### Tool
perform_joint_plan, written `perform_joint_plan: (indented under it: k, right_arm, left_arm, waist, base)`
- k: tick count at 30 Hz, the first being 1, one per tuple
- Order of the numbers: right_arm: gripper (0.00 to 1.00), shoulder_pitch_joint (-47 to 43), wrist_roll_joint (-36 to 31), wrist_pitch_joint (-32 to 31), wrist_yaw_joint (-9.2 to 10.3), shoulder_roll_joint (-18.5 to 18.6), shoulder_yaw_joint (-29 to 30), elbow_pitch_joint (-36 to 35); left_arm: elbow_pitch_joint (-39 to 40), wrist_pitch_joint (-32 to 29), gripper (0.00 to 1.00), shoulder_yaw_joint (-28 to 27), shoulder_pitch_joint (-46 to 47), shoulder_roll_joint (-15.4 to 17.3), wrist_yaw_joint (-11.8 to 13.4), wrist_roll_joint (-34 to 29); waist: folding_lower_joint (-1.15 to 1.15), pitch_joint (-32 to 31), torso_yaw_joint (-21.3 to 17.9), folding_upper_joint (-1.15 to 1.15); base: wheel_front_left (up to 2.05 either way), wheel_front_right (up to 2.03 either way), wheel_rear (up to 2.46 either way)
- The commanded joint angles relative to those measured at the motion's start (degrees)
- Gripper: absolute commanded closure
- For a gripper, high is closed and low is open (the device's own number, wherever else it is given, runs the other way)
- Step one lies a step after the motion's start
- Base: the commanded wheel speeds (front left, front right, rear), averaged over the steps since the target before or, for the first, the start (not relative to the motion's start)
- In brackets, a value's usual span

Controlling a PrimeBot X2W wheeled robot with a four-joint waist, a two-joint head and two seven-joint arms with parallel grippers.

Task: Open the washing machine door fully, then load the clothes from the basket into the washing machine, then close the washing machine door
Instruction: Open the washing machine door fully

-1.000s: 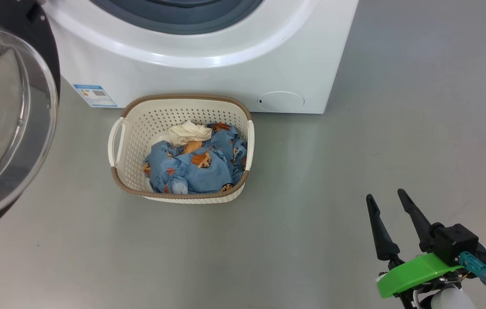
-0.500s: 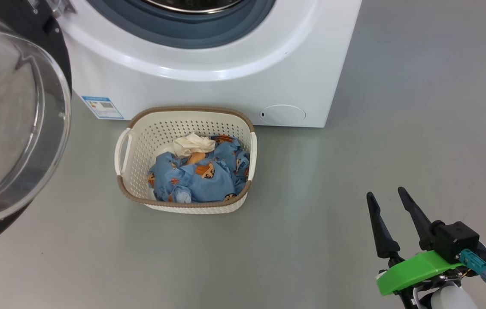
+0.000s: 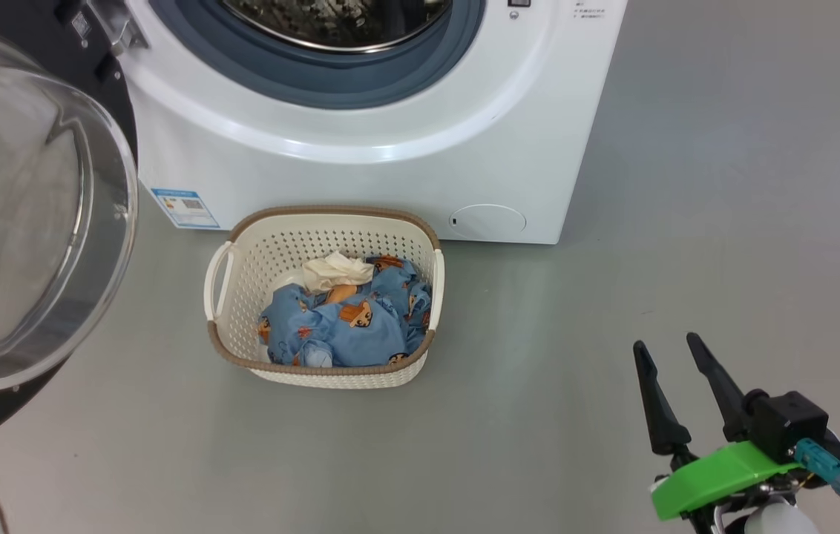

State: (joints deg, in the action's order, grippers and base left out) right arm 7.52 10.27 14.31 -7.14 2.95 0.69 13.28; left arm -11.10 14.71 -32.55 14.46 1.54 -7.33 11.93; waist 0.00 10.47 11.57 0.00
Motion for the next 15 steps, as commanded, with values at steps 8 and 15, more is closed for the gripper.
perform_joint_plan:
  k: [8,15]
  right_arm:
    - [0.00,-1.28,1.03,0.69,-0.35,-0.07,-1.99,-1.38]
    - [0.00,-1.69,0.85,0.69,-0.35,-0.07,-2.86,-2.49]
  left_arm:
    - [7.02,0.29,0.00,7.29,-5.63,1.37,-0.15,1.36]
    - [11.27,0.29,0.00,13.39,-9.85,1.35,-0.13,2.17]
  waist:
    - [0.00,-1.81,-1.64,0.00]
    - [0.00,-3.38,-4.87,0.00]
  base:
    - [0.00,0.00,0.00]
    - [0.00,0.00,0.00]
